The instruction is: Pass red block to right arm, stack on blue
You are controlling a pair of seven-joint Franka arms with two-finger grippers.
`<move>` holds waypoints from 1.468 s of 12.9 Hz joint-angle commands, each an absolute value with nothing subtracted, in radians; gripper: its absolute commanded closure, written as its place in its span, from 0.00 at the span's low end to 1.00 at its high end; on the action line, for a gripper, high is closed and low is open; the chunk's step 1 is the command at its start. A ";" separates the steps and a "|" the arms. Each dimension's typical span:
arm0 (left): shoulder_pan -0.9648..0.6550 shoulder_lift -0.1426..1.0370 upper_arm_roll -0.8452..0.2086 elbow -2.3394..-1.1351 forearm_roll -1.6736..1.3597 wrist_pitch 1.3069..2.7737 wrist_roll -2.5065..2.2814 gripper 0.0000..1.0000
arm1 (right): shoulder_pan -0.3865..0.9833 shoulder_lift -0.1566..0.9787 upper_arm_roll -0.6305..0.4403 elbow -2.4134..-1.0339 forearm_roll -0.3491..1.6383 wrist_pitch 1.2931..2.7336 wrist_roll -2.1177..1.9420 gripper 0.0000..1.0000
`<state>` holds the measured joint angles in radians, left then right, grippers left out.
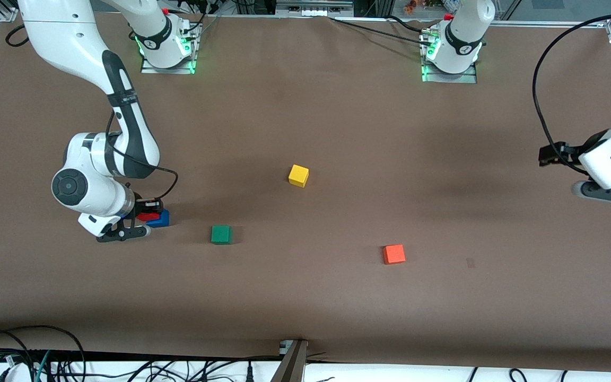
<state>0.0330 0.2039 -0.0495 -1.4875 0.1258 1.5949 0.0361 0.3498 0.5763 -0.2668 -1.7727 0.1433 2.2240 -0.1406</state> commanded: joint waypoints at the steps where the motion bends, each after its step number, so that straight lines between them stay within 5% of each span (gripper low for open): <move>1: 0.032 -0.034 -0.031 -1.827 0.140 1.840 -0.130 0.00 | 0.345 0.577 -0.262 -1.784 0.133 2.253 -0.158 1.00; 6: 0.045 -0.023 -0.037 -1.772 0.078 1.824 -0.127 0.00 | 0.351 0.584 -0.261 -1.782 0.133 2.261 -0.158 1.00; 7: 0.048 -0.006 -0.038 -1.731 0.034 1.762 -0.126 0.00 | 0.353 0.584 -0.261 -1.782 0.133 2.261 -0.156 0.87; 9: 0.038 0.029 -0.047 -1.659 -0.005 1.724 -0.126 0.00 | 0.351 0.584 -0.261 -1.776 0.138 2.261 -0.158 0.21; 10: 0.038 0.029 -0.048 -1.654 -0.003 1.715 -0.126 0.00 | 0.348 0.584 -0.261 -1.770 0.138 2.260 -0.158 0.00; 15: 0.037 0.051 -0.049 -1.595 0.005 1.657 -0.038 0.00 | 0.334 0.558 -0.265 -1.694 0.143 2.208 -0.189 0.00; 19: 0.037 0.049 -0.051 -1.589 0.003 1.651 -0.026 0.00 | 0.327 0.528 -0.291 -1.562 0.141 1.989 -0.192 0.00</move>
<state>0.0408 0.0321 -0.0511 -1.6323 0.0136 1.6818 -0.0580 0.3382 0.5514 -0.2847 -1.6245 0.1434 2.0963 -0.1735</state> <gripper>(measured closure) 0.000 0.000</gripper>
